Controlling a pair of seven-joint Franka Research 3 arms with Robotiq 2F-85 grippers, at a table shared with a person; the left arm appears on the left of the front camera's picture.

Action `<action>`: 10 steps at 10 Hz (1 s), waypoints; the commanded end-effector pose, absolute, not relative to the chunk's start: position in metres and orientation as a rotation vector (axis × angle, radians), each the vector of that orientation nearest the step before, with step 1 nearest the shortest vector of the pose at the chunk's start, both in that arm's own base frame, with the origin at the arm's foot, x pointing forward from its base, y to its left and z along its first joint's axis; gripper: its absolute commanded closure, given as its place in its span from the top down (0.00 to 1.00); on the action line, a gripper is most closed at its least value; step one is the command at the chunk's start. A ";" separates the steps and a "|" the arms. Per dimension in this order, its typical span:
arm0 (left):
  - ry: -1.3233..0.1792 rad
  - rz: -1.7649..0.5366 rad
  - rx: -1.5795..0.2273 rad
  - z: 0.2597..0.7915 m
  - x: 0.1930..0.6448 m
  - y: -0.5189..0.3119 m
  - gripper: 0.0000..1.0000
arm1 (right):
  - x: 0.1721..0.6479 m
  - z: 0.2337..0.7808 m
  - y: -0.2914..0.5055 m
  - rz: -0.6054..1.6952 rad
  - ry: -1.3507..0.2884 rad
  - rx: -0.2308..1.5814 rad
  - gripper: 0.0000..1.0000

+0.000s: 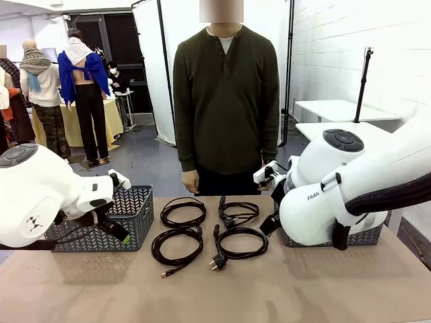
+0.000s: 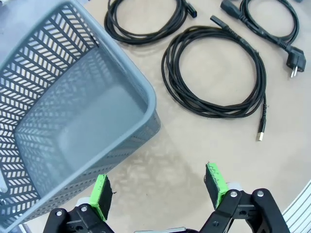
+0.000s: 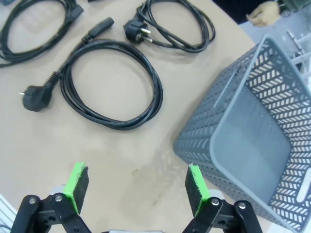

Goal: Organize the cables according to human instructions.
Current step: Pick up a bundle of cables and place it in the basket indicated by the human.

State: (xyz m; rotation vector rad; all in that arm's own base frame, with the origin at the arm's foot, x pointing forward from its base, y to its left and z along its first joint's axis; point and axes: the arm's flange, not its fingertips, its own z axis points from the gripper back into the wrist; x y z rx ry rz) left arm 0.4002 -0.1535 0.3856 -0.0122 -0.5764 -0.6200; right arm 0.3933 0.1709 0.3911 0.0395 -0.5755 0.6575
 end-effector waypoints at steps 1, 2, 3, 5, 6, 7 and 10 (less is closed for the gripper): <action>-0.585 -0.652 -0.033 0.414 0.401 -0.142 1.00 | 0.391 0.424 0.154 0.707 -0.568 0.112 1.00; -0.586 -0.681 -0.034 0.432 0.404 -0.139 1.00 | 0.389 0.434 0.148 0.721 -0.572 0.117 1.00; -0.593 -0.718 -0.063 0.448 0.404 -0.134 1.00 | 0.387 0.446 0.139 0.752 -0.574 0.156 1.00; -0.607 -0.793 -0.117 0.469 0.403 -0.119 1.00 | 0.382 0.471 0.115 0.811 -0.592 0.227 1.00; -0.622 -0.816 -0.166 0.480 0.403 -0.113 1.00 | 0.381 0.476 0.105 0.819 -0.602 0.235 1.00; -0.631 -0.838 -0.185 0.488 0.400 -0.106 1.00 | 0.378 0.480 0.093 0.832 -0.611 0.257 1.00; -0.645 -0.878 -0.238 0.499 0.395 -0.087 1.00 | 0.373 0.490 0.073 0.875 -0.624 0.323 1.00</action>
